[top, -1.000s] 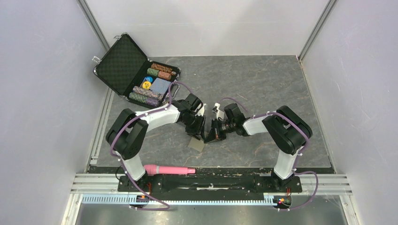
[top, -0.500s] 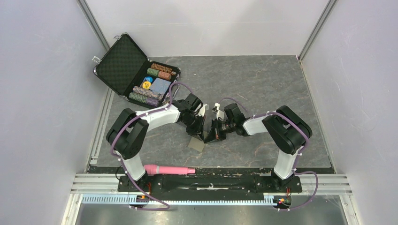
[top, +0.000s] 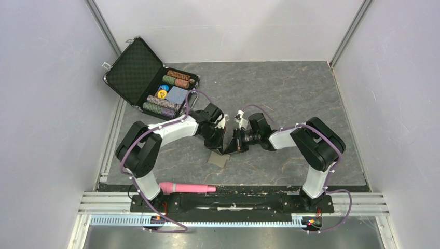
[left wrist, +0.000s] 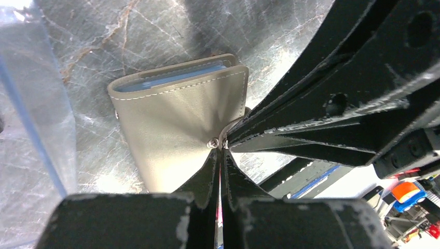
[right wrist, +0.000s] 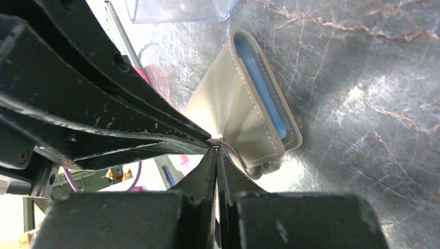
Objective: Put the credit cards into the card holder
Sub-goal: Close the card holder at the center of the board.
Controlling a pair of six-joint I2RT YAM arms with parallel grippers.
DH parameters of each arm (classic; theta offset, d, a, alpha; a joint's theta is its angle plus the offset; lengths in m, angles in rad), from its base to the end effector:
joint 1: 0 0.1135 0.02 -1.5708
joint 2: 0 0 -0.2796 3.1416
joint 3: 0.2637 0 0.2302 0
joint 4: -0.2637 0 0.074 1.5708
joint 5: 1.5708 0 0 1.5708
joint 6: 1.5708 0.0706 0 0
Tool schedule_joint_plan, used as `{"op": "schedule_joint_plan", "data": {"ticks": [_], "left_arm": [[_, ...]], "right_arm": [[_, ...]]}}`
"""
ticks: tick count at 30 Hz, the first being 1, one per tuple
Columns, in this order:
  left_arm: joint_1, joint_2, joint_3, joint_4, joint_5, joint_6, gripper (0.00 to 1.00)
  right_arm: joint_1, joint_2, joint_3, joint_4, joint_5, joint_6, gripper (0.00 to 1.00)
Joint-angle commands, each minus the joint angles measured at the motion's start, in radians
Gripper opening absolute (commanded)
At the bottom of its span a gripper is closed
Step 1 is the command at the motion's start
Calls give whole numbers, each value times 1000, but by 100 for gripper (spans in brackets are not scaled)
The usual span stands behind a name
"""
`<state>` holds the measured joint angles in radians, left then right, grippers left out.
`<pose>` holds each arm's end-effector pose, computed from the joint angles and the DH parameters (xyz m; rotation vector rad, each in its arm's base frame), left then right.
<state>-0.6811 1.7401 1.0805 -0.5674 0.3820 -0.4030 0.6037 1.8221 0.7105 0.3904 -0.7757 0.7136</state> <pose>0.2371 -0.2260 0.1690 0.5071 2.9084 -0.7530 0.2479 0.2310 0.1296 -0.3248 2.5284 1.5039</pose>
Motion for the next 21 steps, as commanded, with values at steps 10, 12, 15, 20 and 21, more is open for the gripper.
{"op": "schedule_joint_plan", "data": {"ticks": [10, 12, 15, 20, 21], "left_arm": [[-5, -31, 35, -8, -85, 30, 2], [-5, -27, 35, -11, -91, 30, 2], [-5, -30, 32, -15, -108, 27, 2], [-6, -24, 31, -27, -129, 31, 2], [-6, -22, 32, -30, -134, 32, 2]], "right_arm": [[8, -28, -2, 114, -15, 26, 0], [12, -22, 1, 113, -18, 27, 0], [16, -12, 5, 101, -17, 22, 0], [21, 6, 20, 66, -14, 4, 0], [22, 11, 26, 57, -14, -1, 0]]}}
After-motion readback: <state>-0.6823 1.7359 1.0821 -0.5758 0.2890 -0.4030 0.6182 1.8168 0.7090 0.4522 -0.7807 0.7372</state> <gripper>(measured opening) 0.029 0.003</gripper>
